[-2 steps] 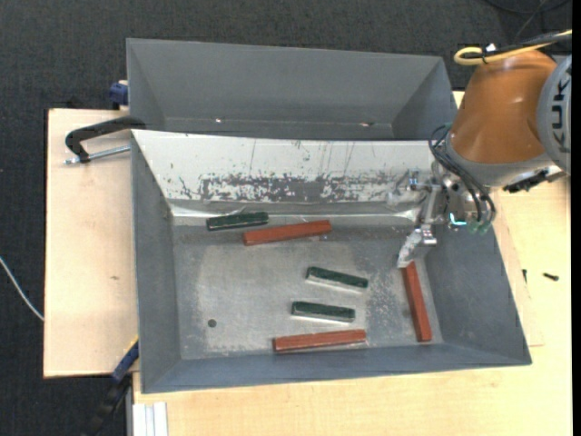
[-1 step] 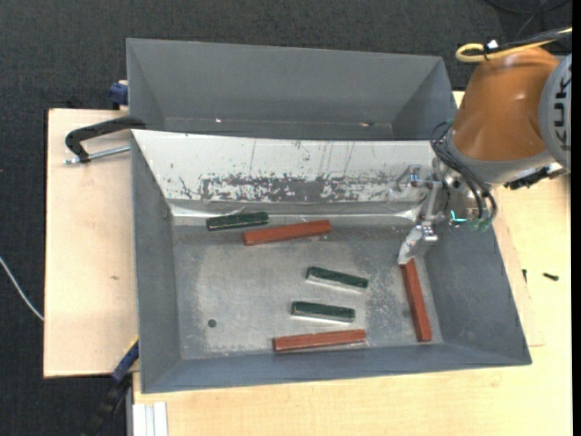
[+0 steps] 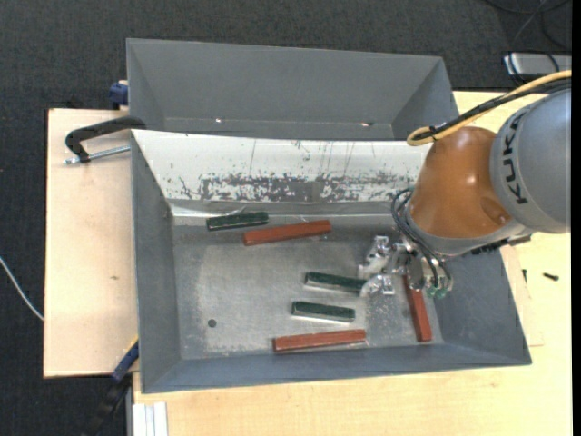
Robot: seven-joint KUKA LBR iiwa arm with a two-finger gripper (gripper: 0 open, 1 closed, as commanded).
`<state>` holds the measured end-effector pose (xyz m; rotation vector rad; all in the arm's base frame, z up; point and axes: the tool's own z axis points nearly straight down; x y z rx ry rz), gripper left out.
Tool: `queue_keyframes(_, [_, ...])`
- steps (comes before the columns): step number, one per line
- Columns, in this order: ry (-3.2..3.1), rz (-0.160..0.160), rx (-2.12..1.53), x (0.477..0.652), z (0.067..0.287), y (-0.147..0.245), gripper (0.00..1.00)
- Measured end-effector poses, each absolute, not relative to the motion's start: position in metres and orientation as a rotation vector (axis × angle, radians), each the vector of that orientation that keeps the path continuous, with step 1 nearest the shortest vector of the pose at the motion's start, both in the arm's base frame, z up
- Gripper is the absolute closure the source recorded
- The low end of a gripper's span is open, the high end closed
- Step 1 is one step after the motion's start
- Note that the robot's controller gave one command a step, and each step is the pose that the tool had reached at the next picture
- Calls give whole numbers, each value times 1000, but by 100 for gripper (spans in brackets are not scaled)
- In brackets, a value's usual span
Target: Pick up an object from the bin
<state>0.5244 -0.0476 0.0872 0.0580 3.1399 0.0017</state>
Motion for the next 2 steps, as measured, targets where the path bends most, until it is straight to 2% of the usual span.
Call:
queue_keyframes(1, [3140, 1, 59, 524, 87, -48, 100])
queue_keyframes(2, [3136, 0, 9, 530, 209, -52, 100])
